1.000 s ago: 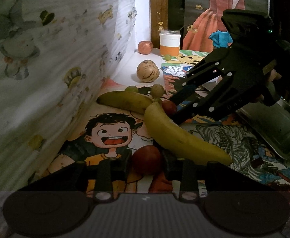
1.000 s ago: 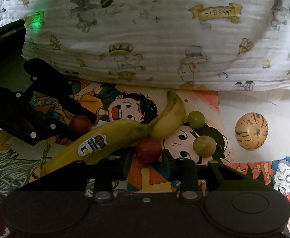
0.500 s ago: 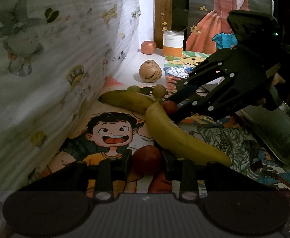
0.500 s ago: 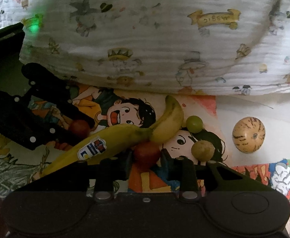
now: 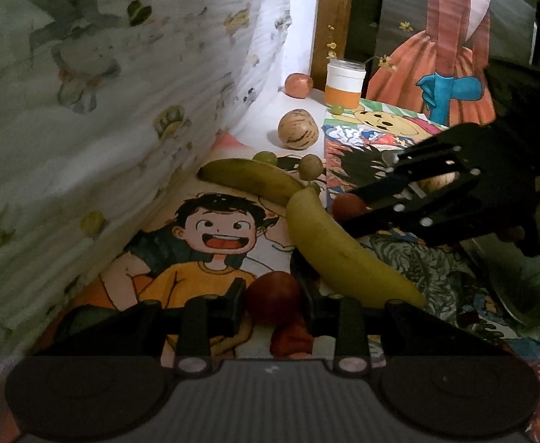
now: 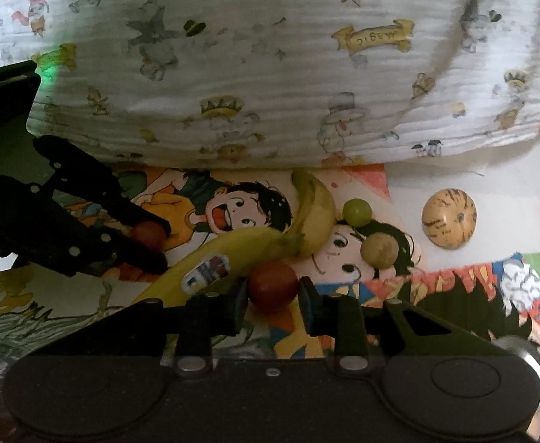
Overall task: Organize fruits
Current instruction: 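Grasp the red tomato with left gripper while right gripper grasps a cherry tomato, then carry the red tomato in left tool while right tool carries cherry tomato to tray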
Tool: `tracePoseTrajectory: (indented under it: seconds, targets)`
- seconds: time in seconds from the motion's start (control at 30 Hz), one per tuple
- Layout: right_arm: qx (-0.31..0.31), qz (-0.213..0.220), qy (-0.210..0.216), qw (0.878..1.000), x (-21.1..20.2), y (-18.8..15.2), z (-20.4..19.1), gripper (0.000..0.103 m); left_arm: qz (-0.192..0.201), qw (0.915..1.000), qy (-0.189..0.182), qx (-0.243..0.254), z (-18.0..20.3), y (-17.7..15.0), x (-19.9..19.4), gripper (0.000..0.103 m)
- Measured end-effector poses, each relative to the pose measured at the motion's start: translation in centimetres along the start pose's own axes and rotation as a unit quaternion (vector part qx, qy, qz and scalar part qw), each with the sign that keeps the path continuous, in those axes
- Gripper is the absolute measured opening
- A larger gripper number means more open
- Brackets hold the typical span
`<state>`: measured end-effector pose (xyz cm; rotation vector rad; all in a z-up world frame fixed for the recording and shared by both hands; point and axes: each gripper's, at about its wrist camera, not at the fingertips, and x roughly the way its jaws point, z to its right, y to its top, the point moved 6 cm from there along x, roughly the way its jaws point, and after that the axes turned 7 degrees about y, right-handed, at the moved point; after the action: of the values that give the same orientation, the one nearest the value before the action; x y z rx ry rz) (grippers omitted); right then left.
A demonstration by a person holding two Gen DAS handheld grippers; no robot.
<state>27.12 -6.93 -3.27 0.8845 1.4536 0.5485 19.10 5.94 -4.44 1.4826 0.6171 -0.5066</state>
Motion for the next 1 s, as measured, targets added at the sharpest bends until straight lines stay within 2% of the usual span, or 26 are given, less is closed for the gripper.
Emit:
tracePoseTrajectory:
  seconds: [0.27, 0.57, 0.7, 1.0]
  targets:
    - [0.018, 0.026, -0.015, 0.999, -2.9, -1.1, -1.9, 0.032, 0.001, 0.9999, -0.001, -0.011, 0.6, 0.0, -0.9, 0.035]
    - [0.047, 0.074, -0.060, 0.994, -7.8, -2.7, -2.7, 0.032, 0.019, 0.9998, -0.011, 0.002, 3.2, 2.2, -2.2, 0.035]
    - [0.056, 0.095, -0.084, 0.990, -10.6, -3.8, -3.0, 0.032, 0.025, 0.9991, -0.034, -0.002, 5.4, 3.5, -2.2, 0.035]
    - [0.096, 0.114, -0.157, 0.976, -16.1, -7.6, -1.6, 0.032, 0.025, 0.9912, -0.128, 0.024, 12.9, 5.9, 0.1, 0.035]
